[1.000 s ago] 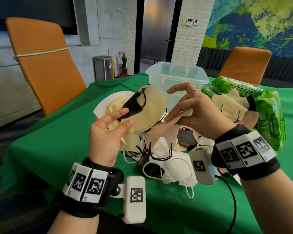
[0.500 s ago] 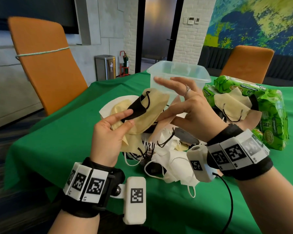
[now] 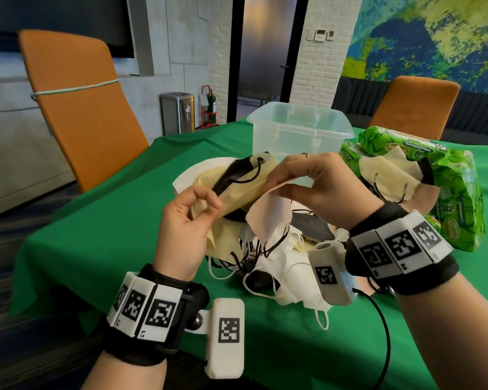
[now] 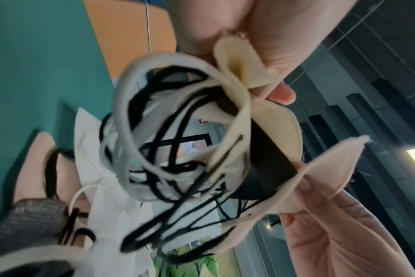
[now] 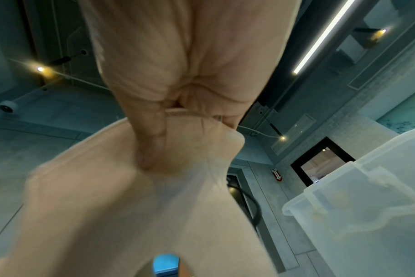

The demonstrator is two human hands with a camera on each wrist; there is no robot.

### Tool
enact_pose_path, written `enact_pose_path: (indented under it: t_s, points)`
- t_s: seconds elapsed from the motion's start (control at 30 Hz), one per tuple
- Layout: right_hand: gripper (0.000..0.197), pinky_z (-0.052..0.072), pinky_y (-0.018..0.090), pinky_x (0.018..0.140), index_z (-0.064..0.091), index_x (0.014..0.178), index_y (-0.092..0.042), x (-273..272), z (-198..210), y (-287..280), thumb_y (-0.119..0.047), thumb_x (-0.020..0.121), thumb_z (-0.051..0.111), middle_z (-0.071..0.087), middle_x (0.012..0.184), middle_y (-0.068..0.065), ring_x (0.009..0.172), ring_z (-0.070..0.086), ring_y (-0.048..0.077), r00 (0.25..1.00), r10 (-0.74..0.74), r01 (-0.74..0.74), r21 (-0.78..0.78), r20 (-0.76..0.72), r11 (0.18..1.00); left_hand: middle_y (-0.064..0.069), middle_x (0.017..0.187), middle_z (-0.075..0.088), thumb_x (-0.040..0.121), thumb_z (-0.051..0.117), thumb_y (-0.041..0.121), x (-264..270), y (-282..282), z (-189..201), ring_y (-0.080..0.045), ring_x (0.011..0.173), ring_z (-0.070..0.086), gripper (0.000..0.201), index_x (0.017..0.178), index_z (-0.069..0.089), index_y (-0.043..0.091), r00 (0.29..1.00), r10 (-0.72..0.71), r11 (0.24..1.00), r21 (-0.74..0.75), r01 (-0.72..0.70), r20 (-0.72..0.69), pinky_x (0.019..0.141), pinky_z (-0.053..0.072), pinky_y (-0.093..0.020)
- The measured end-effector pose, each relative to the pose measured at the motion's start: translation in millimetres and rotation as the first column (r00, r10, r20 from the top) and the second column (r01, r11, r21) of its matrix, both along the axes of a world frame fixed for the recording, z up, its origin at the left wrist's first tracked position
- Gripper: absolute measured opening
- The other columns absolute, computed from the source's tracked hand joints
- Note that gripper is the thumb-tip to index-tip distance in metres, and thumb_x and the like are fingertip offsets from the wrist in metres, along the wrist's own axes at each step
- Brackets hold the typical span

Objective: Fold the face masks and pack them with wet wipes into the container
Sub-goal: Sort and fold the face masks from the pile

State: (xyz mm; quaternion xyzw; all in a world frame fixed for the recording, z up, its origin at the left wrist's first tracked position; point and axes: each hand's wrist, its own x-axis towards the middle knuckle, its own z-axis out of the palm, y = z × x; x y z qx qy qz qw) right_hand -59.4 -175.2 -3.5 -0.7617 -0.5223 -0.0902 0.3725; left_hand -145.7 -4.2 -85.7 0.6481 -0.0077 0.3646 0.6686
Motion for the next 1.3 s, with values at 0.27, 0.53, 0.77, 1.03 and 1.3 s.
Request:
enact_pose_path:
  t_s: [0.27,0.53,0.77,1.03,1.3]
  points:
    - [0.012,0.051,0.033,0.082,0.07,0.084,-0.019,6,-5,3,-0.009,0.077,0.069,0.07,0.084,0.002,0.082,0.064,0.012,0.99,-0.059,0.072,0.102,-0.126,0.992,0.01,0.077,0.074,0.086,0.039,-0.014,-4,-3,6,-0.004,0.087,0.068,0.062,0.066,0.076,0.032,0.997,-0.073,0.994,-0.081,0.073,0.001,0.085,0.051,-0.022]
    - [0.008,0.051,0.036,0.078,0.071,0.085,-0.007,5,-6,4,-0.01,0.077,0.068,0.071,0.083,0.01,0.078,0.063,0.015,0.984,-0.032,0.058,0.143,-0.178,0.988,0.002,0.096,0.073,0.066,0.073,0.023,-2,-2,7,-0.014,0.098,0.066,0.022,0.088,0.074,0.021,0.987,-0.142,0.976,-0.157,0.152,0.071,0.088,0.049,-0.025]
    - [0.009,0.046,0.015,0.071,0.069,0.084,-0.004,2,-3,3,0.003,0.08,0.065,0.068,0.076,-0.002,0.072,0.058,0.002,0.968,0.01,0.039,0.19,-0.249,0.981,0.01,0.089,0.071,0.073,0.067,-0.011,1,0,1,-0.007,0.09,0.065,0.04,0.089,0.065,0.025,0.999,0.031,0.998,-0.062,-0.029,0.027,0.086,0.049,-0.023]
    - [0.025,0.045,0.013,0.064,0.066,0.076,-0.018,9,3,-6,0.006,0.081,0.062,0.065,0.063,-0.019,0.064,0.054,-0.004,0.962,-0.138,0.216,0.351,-0.235,0.911,0.019,0.073,0.071,0.078,0.066,-0.008,-3,-3,3,0.006,0.079,0.064,0.036,0.076,0.071,0.028,0.996,0.07,0.998,0.003,-0.07,-0.049,0.075,0.046,-0.008]
    - [0.022,0.045,0.023,0.065,0.073,0.082,-0.015,11,9,-10,-0.019,0.074,0.053,0.065,0.069,0.0,0.064,0.054,0.01,0.829,-0.559,0.52,0.413,-0.031,0.748,0.012,0.079,0.065,0.087,0.061,0.003,2,3,-4,-0.009,0.08,0.056,0.036,0.092,0.071,0.037,0.985,0.13,0.991,0.034,-0.127,-0.117,0.073,0.043,-0.014]
